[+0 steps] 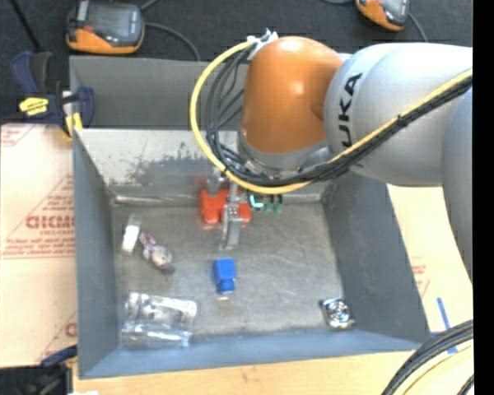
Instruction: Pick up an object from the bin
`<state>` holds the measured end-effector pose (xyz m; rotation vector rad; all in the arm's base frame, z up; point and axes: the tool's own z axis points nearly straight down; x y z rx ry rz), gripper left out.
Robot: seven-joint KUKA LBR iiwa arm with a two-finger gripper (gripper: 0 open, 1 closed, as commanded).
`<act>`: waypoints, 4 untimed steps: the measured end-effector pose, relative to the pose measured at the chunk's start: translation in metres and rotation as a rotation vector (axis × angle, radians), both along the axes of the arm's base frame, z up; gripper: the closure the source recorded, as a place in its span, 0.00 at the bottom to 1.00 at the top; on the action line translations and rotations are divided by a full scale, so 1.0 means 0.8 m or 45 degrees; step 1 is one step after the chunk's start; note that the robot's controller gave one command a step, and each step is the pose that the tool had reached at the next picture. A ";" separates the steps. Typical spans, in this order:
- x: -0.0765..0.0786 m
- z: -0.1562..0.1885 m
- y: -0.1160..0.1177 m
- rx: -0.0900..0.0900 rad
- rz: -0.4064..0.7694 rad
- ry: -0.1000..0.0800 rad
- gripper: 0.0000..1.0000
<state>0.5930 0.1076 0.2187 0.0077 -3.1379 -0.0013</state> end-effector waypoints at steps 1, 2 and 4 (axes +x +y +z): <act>-0.084 -0.125 -0.009 -0.001 0.036 0.007 0.00; 0.002 -0.184 -0.054 -0.001 0.368 -0.008 0.00; 0.005 -0.025 -0.021 -0.001 0.379 -0.021 1.00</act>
Offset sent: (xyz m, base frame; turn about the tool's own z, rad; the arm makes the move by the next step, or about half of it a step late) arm -0.0645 -0.0065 -0.0953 -0.0290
